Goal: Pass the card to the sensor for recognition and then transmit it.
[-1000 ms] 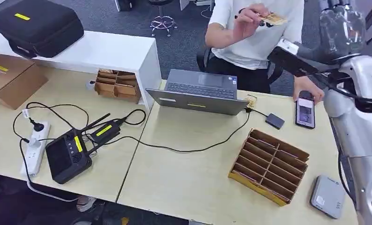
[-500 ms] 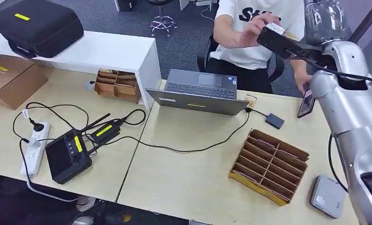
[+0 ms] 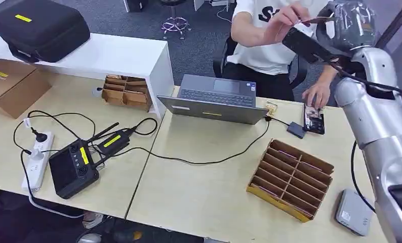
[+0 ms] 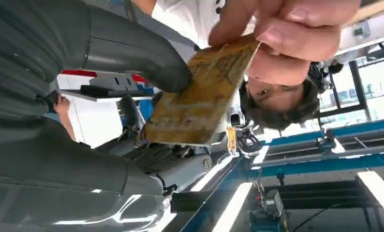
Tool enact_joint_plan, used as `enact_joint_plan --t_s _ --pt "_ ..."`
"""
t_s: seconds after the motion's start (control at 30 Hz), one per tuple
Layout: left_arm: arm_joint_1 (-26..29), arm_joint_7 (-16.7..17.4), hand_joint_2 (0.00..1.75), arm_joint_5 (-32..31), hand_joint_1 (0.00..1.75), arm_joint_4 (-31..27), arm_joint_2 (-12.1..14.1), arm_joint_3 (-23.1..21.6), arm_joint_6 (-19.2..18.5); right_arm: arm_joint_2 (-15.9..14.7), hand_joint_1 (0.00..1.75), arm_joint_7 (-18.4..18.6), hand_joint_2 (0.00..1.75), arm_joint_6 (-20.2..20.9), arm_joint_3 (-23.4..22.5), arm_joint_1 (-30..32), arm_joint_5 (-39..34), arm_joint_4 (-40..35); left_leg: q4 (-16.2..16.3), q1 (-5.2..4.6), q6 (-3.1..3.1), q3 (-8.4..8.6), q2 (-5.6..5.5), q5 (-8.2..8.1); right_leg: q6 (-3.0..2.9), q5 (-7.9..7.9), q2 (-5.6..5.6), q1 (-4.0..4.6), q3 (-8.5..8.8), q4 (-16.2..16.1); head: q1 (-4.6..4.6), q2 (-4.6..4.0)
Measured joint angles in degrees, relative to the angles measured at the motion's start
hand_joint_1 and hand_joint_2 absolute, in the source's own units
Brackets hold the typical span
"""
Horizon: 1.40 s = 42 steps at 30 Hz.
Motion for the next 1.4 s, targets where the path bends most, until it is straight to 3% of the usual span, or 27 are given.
enact_joint_plan --t_s 1.1,1.4 --pt "0.1 -0.2 1.75 0.0 0.0 0.0 0.0 0.0 0.0 0.9 1.75 -1.5 1.75 0.0 0.0 1.2 -0.5 -2.6 0.0 0.03 -0.01 0.0 0.01 0.0 0.0 0.0 0.02 0.02 -0.01 0.0 0.0 0.0" --pt "1.0 -1.8 1.75 0.2 0.0 0.0 0.0 0.4 0.1 0.6 1.75 -5.8 1.75 2.9 -0.2 5.6 -6.4 -9.5 0.0 0.03 -0.01 0.0 0.03 0.0 -0.01 0.0 0.04 0.02 -0.06 0.0 0.0 0.0"
